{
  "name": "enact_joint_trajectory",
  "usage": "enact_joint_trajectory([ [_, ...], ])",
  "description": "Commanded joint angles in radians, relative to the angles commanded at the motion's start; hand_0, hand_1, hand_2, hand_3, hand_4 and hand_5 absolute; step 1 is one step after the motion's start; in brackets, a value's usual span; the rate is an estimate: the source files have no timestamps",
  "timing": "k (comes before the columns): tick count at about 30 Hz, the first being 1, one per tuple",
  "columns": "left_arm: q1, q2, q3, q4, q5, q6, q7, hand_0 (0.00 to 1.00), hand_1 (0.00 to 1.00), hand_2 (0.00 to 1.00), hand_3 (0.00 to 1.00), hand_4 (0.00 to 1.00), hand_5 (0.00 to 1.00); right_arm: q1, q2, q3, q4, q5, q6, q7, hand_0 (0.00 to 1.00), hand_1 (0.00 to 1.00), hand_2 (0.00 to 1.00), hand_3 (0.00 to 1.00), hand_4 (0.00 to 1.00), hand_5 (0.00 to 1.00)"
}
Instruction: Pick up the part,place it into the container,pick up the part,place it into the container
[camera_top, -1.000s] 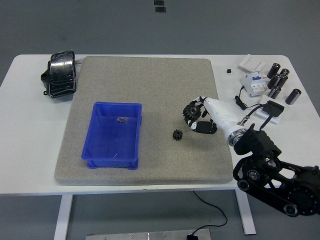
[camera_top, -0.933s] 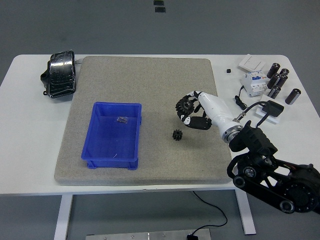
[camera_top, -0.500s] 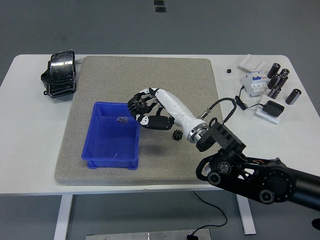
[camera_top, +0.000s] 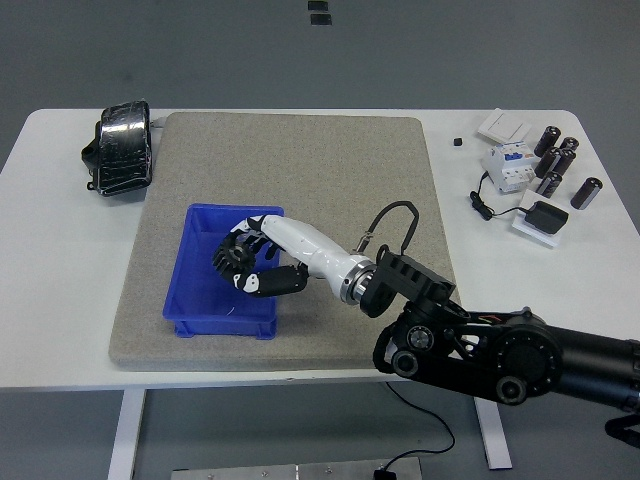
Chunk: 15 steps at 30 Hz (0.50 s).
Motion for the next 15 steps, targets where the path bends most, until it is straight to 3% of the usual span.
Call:
enact_joint_trajectory([
  [2, -0.001, 0.0, 0.0, 0.001, -0.003, 0.001, -0.001, 0.666, 0.664, 0.657, 0.628, 0.694, 0.565, 0.0, 0.001, 0.0, -0.003, 0.009, -0.001, 0.004, 0.682, 0.738, 0.697, 0.698, 0.495, 0.234],
  [3, -0.001, -0.001, 0.001, 0.001, -0.005, 0.001, -0.001, 0.666, 0.664, 0.657, 0.629, 0.695, 0.566, 0.0, 0.002, 0.0, -0.005, 0.011, -0.003, 0.006, 0.769, 0.805, 0.75, 0.718, 0.598, 0.247],
  [15, -0.004, -0.001, 0.0, 0.002, -0.014, 0.003, -0.002, 0.664, 0.662, 0.656, 0.628, 0.695, 0.559, 0.008, 0.011, -0.009, -0.034, -0.027, -0.003, -0.018, 0.814, 0.834, 0.775, 0.741, 0.651, 0.241],
])
